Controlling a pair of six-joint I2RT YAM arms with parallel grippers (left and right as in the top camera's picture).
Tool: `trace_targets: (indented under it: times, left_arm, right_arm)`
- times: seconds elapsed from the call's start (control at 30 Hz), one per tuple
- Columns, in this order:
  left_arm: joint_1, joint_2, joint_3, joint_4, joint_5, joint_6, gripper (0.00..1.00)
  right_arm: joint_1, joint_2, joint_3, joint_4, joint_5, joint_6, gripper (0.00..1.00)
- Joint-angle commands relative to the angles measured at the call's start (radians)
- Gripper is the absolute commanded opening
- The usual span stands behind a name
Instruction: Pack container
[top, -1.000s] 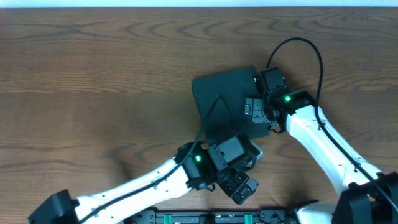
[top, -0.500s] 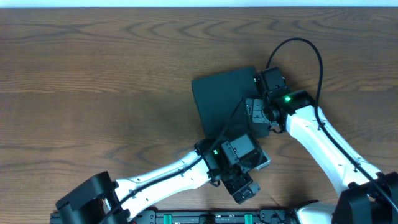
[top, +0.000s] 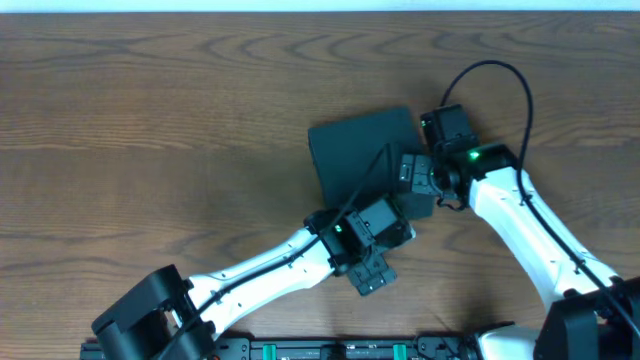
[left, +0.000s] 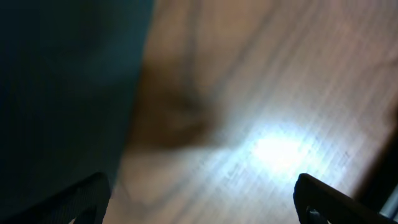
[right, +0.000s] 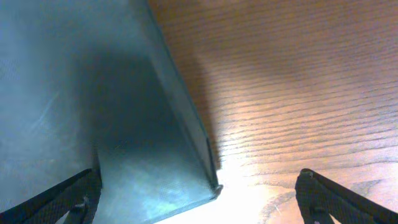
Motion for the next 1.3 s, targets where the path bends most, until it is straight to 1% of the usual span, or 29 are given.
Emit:
trace_targets:
  times: [0.0, 0.47, 0.63, 0.77, 0.83, 0.97, 1.27]
  left_arm:
    - [0.031, 0.011, -0.050, 0.036, 0.006, 0.036, 0.95]
    - [0.155, 0.013, -0.091, 0.114, 0.006, 0.062, 0.95]
    - [0.158, 0.013, -0.114, 0.178, -0.008, 0.106, 0.95]
    - [0.159, 0.013, -0.122, 0.208, -0.031, 0.106, 0.95]
    - [0.159, 0.013, -0.122, 0.209, -0.011, 0.106, 0.95]
    - [0.157, 0.013, -0.122, 0.203, 0.094, 0.106, 0.95]
    - [0.157, 0.038, -0.122, 0.208, 0.078, 0.119, 0.95]
  right_arm:
    - [-0.036, 0.022, -0.029, -0.008, 0.011, -0.008, 0.99]
    - [-0.042, 0.022, -0.029, 0.003, -0.019, -0.026, 0.99]
    - [-0.042, 0.022, -0.029, 0.003, -0.019, -0.026, 0.99]
    - [-0.042, 0.022, -0.029, 0.004, -0.018, -0.026, 0.99]
    - [-0.042, 0.022, -0.029, 0.009, -0.018, -0.026, 0.99]
    - [-0.042, 0.022, -0.029, 0.026, -0.018, -0.026, 0.99]
    - [-0.042, 0.022, -0.029, 0.038, -0.018, -0.026, 0.99]
